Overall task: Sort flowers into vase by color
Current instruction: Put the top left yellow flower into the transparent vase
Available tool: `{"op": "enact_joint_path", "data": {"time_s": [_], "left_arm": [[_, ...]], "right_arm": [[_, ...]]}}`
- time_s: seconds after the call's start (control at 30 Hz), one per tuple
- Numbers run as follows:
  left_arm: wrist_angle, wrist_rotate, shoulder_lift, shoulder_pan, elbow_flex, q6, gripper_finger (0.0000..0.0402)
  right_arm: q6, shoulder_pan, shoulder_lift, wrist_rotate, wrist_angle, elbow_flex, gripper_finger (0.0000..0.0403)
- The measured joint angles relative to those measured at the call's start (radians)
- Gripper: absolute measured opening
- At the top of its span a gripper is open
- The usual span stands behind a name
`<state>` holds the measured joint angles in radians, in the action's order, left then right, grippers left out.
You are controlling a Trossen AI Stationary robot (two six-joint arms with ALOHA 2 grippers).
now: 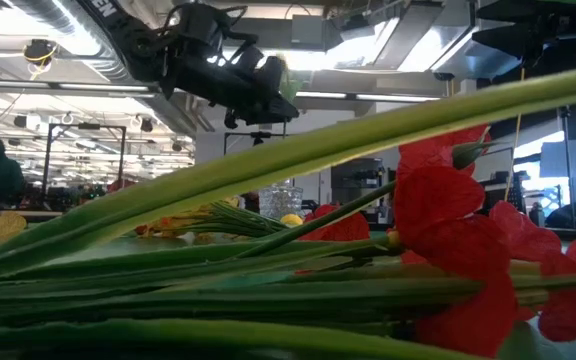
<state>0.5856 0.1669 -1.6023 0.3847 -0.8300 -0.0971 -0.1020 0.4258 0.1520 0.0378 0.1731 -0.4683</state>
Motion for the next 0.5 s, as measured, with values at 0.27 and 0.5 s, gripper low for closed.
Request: {"op": "enact_joint_path", "data": {"time_s": [0.27,0.5], "left_arm": [[-0.463,0.107,0.023,-0.018,-0.157,0.028,0.0187],[-0.669,0.191,0.039,-0.07,-0.3,0.047,0.02]], "right_arm": [[-0.001,0.0,0.0,0.0,-0.006,0.0,0.0259],[0.001,0.0,0.0,0.0,-0.016,0.0,0.0259]]}}
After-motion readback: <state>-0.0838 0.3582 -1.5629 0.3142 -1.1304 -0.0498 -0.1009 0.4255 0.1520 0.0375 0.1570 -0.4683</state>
